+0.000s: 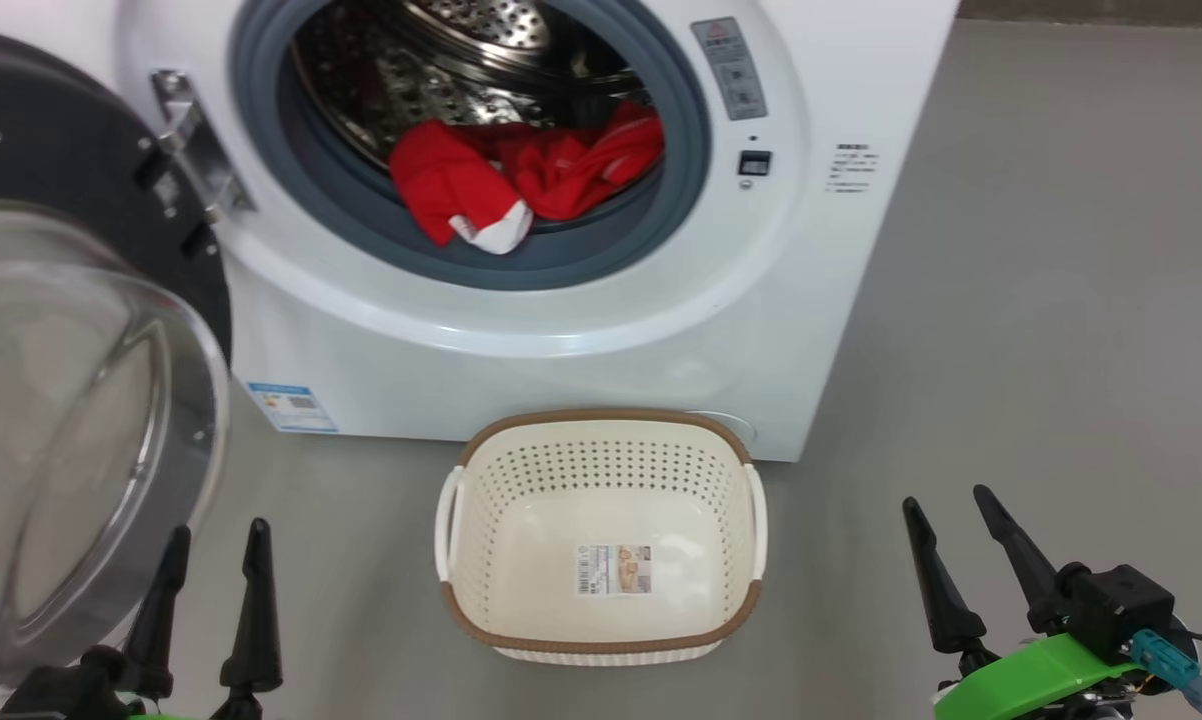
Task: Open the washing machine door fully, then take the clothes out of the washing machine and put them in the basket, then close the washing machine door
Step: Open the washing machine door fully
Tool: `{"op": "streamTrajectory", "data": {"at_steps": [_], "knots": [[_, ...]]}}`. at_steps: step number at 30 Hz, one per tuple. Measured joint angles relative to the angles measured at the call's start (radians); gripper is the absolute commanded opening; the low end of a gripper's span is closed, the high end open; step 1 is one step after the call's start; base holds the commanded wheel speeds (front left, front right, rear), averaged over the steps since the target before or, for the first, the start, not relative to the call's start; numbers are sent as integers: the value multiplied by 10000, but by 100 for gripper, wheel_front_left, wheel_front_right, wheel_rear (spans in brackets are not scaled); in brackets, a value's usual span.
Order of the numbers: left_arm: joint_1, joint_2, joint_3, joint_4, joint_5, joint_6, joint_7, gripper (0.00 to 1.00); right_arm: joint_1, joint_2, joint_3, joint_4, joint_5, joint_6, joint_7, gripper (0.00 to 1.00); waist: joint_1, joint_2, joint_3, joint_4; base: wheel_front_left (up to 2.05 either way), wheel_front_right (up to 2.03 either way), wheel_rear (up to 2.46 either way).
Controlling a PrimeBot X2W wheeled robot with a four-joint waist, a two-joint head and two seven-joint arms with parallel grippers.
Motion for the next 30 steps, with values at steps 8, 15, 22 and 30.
{"op": "streamTrajectory", "data": {"at_steps": [8,15,22,30], "knots": [[6,63,-437,-291,-263,0,0,100,-1,29,-284,-134,2,0,0,100,0,0,165,-681,0,0,0],[6,65,-755,-401,-418,0,2,100,-27,46,-416,-247,0,0,0,100,0,0,372,-1215,0,0,0],[5,56,-965,-393,-677,0,2,100,-159,96,-696,-278,2,0,0,100,0,1,487,-1640,0,0,0],[-1,90,-1158,-378,-686,0,2,100,-159,132,-729,-290,4,0,0,100,0,0,547,-1763,0,0,0]]}}
